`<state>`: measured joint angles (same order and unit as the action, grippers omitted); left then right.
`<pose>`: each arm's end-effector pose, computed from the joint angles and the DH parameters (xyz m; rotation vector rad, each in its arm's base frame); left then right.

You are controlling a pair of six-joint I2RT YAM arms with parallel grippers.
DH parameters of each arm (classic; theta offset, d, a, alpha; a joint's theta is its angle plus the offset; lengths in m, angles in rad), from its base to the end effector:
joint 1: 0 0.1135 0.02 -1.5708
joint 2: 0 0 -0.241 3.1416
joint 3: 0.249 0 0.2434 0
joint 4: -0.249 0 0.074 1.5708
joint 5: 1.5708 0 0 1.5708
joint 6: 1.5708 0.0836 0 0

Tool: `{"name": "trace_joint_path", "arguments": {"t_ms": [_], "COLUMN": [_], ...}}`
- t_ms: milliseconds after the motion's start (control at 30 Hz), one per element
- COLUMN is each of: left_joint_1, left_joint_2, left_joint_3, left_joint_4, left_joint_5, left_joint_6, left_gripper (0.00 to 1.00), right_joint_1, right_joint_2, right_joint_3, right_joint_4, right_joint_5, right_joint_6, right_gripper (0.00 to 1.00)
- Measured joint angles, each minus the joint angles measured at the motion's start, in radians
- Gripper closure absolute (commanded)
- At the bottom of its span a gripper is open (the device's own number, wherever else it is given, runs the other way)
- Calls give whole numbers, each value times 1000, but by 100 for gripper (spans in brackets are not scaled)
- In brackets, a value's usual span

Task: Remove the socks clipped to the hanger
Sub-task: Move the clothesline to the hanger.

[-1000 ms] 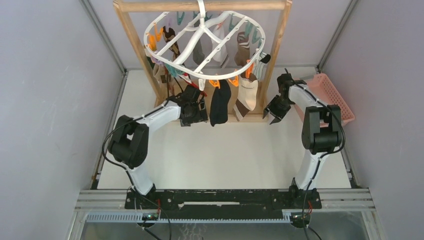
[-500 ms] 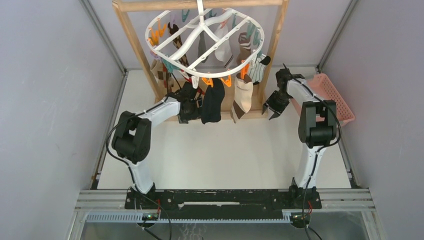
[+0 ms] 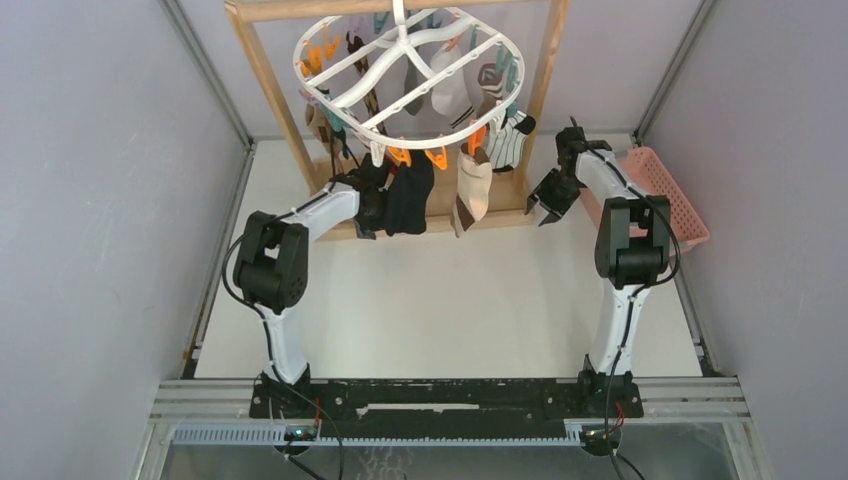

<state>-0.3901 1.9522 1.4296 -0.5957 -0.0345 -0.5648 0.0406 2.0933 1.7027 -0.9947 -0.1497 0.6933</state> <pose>0.3830 -0.1544 0.1297 -0.2474 2.7023 -0.2455 0.4093 0.0291 0.1340 0.9440 2.8545 0.3108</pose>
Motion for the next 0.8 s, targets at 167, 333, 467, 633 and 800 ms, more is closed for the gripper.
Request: {"name": "trace_joint_path", "arguments": {"t_ms": [167, 333, 467, 633, 800], "left_joint_1": [17, 45, 71, 88, 98], "left_joint_2": [10, 11, 11, 0, -109], "left_joint_3": [19, 21, 21, 21, 10], "left_joint_4": [-19, -27, -35, -44, -39], "left_joint_5": [14, 29, 40, 65, 84], "left_joint_6": [18, 42, 50, 52, 41], "left_gripper": [16, 15, 15, 0, 0], "right_joint_1": [-25, -47, -76, -123, -144], "right_joint_2": [0, -40, -130, -202, -193], "right_joint_3": [25, 25, 27, 103, 205], "right_joint_4": [49, 53, 32, -27, -85], "right_joint_5": [1, 6, 10, 69, 157], "right_joint_6": [-11, -41, -77, -137, -180], "right_gripper": [46, 44, 41, 36, 33]}}
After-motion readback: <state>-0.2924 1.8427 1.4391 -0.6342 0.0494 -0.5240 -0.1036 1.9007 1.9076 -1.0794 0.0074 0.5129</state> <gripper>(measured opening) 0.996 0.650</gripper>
